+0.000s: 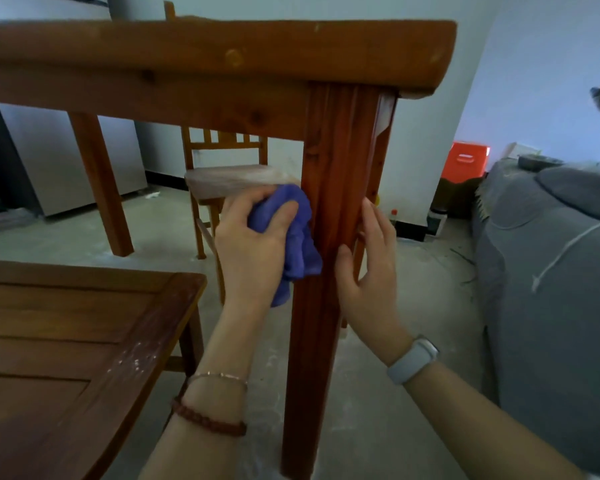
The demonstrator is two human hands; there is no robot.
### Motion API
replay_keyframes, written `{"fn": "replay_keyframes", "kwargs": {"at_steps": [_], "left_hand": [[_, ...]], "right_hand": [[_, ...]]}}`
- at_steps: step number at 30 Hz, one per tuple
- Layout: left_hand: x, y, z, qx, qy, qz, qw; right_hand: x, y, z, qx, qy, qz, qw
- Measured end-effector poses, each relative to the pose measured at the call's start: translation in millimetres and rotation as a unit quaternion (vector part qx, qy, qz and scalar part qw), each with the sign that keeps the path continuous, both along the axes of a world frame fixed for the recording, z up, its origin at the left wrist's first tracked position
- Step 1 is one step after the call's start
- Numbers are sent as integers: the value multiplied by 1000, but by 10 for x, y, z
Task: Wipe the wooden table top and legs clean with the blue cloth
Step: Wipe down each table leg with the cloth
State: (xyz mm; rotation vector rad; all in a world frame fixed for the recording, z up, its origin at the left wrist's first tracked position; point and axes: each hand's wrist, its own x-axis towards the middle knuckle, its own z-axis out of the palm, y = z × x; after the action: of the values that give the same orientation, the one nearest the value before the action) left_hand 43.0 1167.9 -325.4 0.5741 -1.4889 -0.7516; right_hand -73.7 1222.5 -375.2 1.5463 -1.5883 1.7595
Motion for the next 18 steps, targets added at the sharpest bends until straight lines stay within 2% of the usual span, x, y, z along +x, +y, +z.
{"fn": "replay_keyframes", "kwargs": {"at_steps": [3, 5, 8, 11, 15, 18], "left_hand": [[-58, -107, 210, -3, 30, -34, 999], [-80, -140, 61, 23, 25, -82, 996], [-46, -140, -562, 85, -55, -124, 987], [0, -159, -1249, 172, -143, -161, 961], [69, -255, -1916, 231, -201, -185, 934], [104, -294, -2187, 251, -235, -183, 921]], "right_hand": [[19, -25, 86, -7, 12, -11, 1000], [9, -13, -26, -2, 22, -8, 1000], [-4, 34, -397, 38, 6, 11, 999], [-11, 90, -829, 97, -14, 30, 995], [18, 198, -1245, 176, -24, 43, 983], [93, 243, -1469, 205, -34, 46, 977]]}}
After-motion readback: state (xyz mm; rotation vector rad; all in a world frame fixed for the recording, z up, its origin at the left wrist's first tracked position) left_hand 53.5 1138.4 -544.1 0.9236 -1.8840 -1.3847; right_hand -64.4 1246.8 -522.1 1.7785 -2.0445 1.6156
